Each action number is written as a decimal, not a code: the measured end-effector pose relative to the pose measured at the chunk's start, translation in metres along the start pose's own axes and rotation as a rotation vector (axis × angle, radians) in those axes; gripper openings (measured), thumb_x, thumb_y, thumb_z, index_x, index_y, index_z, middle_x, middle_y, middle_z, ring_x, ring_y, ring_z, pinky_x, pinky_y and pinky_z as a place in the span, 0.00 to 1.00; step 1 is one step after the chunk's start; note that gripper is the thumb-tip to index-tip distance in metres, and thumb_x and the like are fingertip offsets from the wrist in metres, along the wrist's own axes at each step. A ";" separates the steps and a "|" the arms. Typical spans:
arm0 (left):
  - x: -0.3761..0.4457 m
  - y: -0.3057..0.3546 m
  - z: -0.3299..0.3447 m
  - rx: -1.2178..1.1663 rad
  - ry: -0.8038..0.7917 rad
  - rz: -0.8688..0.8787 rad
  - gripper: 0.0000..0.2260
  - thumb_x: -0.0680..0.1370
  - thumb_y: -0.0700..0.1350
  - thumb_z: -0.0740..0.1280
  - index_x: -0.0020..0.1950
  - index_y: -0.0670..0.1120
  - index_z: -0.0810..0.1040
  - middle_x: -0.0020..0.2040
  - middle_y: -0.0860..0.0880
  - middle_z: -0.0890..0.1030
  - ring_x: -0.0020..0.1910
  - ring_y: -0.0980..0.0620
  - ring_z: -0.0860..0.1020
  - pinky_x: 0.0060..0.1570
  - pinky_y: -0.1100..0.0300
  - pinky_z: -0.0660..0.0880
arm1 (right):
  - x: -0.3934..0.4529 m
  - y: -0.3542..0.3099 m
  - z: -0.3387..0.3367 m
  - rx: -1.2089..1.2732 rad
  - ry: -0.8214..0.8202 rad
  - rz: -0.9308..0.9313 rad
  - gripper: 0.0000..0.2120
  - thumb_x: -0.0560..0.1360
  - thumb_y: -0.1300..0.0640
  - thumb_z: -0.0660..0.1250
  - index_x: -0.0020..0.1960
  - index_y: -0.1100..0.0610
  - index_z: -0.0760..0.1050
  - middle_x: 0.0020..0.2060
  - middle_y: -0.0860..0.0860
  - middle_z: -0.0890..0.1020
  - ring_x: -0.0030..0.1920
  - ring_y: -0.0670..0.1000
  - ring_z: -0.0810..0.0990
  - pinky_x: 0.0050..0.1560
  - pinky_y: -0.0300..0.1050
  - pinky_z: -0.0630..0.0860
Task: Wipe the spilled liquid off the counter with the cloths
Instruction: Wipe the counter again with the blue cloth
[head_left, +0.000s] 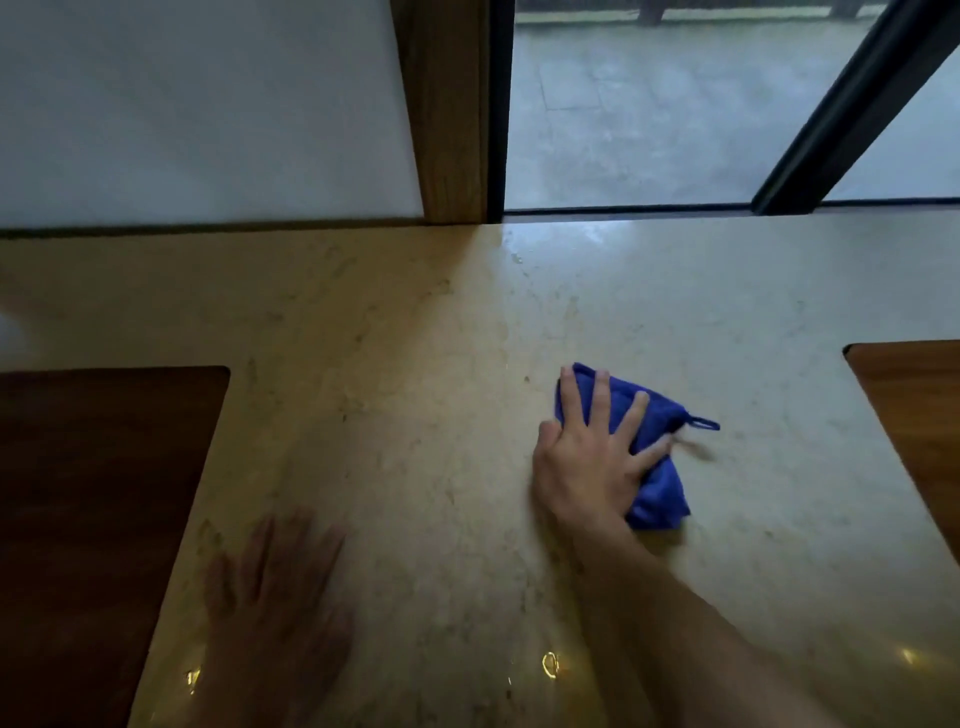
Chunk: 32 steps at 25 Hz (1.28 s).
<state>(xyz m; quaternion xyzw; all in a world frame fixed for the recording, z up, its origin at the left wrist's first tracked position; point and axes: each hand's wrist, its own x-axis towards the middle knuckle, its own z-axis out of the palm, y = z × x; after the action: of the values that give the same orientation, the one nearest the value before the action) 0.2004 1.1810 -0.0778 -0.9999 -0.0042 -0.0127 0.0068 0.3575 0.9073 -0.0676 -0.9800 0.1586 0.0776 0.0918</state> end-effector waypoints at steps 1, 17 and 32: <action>0.002 0.000 0.002 0.032 0.036 -0.004 0.30 0.70 0.59 0.57 0.72 0.55 0.64 0.71 0.43 0.71 0.68 0.37 0.69 0.64 0.31 0.60 | 0.032 -0.012 -0.003 0.013 0.006 0.004 0.29 0.79 0.45 0.43 0.78 0.38 0.39 0.80 0.47 0.43 0.77 0.63 0.38 0.68 0.77 0.39; 0.001 -0.005 0.010 0.001 0.061 0.065 0.32 0.67 0.60 0.60 0.71 0.53 0.68 0.72 0.43 0.70 0.71 0.36 0.66 0.68 0.35 0.55 | 0.161 -0.080 -0.033 -0.163 -0.079 -0.741 0.25 0.81 0.44 0.44 0.76 0.32 0.44 0.79 0.42 0.48 0.79 0.55 0.43 0.72 0.69 0.42; -0.010 -0.013 -0.012 -0.155 -0.199 0.081 0.29 0.77 0.62 0.45 0.77 0.57 0.53 0.80 0.50 0.51 0.78 0.43 0.46 0.73 0.35 0.44 | -0.323 0.145 0.021 -0.293 -0.088 -0.792 0.31 0.75 0.42 0.55 0.77 0.35 0.53 0.76 0.41 0.62 0.76 0.53 0.57 0.67 0.60 0.55</action>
<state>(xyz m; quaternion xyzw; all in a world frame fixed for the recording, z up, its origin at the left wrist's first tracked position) 0.1897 1.1938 -0.0657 -0.9931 0.0364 0.0864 -0.0706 0.0050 0.8721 -0.0515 -0.9636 -0.2471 0.0999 -0.0192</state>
